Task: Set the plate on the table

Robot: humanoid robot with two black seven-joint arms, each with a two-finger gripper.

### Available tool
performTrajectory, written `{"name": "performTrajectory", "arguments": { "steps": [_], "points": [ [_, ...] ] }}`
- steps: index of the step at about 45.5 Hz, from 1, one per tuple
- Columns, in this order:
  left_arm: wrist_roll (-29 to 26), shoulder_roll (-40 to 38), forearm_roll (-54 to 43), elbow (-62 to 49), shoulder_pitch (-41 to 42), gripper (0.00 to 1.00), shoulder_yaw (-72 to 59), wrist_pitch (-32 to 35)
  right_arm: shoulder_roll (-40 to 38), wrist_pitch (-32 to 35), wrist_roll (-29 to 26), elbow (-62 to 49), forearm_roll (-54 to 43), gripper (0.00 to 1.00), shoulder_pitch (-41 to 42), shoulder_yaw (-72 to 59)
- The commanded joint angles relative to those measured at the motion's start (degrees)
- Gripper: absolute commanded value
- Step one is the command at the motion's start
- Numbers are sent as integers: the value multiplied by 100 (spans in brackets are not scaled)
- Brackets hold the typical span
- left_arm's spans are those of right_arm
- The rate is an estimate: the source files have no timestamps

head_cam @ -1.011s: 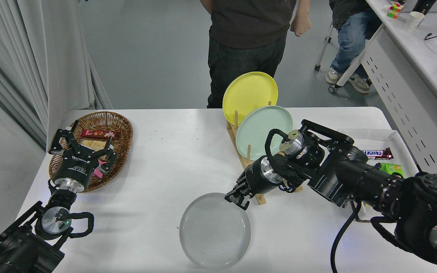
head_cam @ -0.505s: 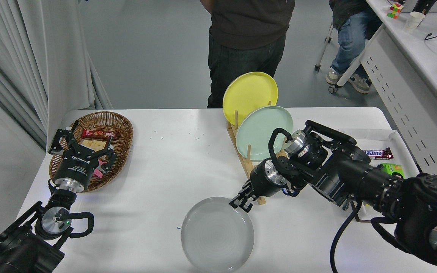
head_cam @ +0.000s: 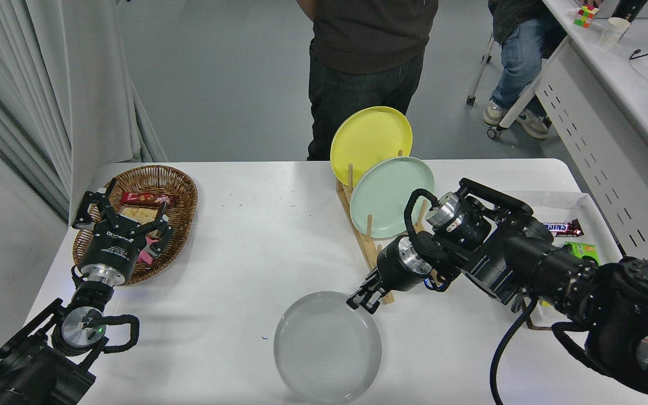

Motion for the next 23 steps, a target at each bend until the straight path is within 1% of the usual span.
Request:
{"name": "performTrajectory", "arguments": {
  "steps": [1,23],
  "points": [
    [0,5,2,0,0,98,0,0,0,-62,-50,-138,-72,0,6,-12],
    [0,-4,-7,0,0,98,0,0,0,-45,-50,-209,-81,0,6,-12]
  ]
}}
